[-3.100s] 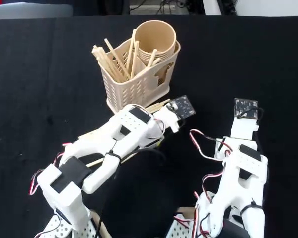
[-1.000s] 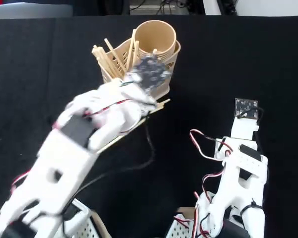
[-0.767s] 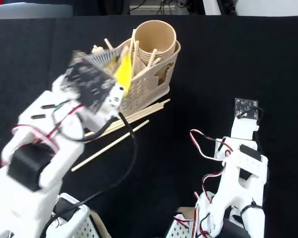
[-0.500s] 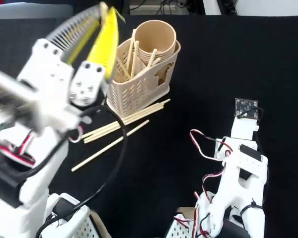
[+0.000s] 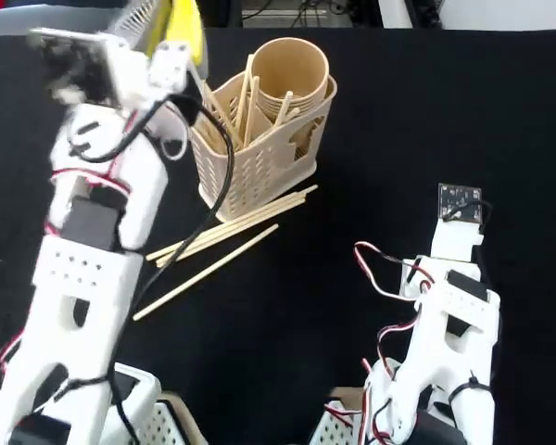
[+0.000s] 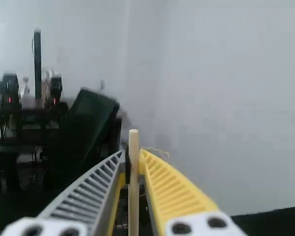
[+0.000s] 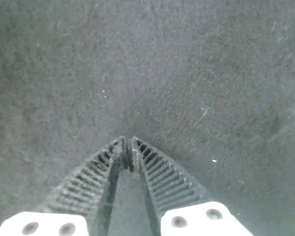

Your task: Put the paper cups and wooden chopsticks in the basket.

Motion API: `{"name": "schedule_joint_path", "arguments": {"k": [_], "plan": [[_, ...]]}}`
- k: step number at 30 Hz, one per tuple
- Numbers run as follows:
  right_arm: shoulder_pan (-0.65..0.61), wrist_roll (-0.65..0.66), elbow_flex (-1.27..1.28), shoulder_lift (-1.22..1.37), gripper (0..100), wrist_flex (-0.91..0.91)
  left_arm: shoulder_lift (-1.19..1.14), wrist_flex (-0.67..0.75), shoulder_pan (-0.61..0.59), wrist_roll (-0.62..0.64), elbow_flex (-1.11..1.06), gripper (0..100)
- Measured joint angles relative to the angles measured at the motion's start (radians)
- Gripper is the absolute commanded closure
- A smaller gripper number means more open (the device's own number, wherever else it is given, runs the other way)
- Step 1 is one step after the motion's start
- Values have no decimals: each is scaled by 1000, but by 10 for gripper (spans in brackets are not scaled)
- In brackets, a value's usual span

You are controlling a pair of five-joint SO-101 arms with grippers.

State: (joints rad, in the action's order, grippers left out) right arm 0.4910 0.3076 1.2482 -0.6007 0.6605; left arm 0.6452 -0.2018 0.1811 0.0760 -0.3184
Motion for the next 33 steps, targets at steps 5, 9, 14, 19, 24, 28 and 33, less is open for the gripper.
{"name": "schedule_joint_path", "arguments": {"k": [5, 9, 14, 19, 24, 28, 33], "plan": [[0, 0, 0, 0, 976, 0, -2, 72, 14, 12, -152, 970], [0, 0, 0, 0, 976, -3, -3, 72, 14, 9, -239, 956], [0, 0, 0, 0, 976, -3, -2, -15, 28, 15, -244, 791], [0, 0, 0, 0, 976, -3, -5, -351, 46, 17, -94, 792], [0, 0, 0, 0, 976, -3, -5, -787, 51, -46, 186, 792], [0, 0, 0, 0, 976, -3, -6, -1132, 80, -210, 327, 794], [0, 0, 0, 0, 976, -3, -5, -1453, 71, -431, 310, 795]]}}
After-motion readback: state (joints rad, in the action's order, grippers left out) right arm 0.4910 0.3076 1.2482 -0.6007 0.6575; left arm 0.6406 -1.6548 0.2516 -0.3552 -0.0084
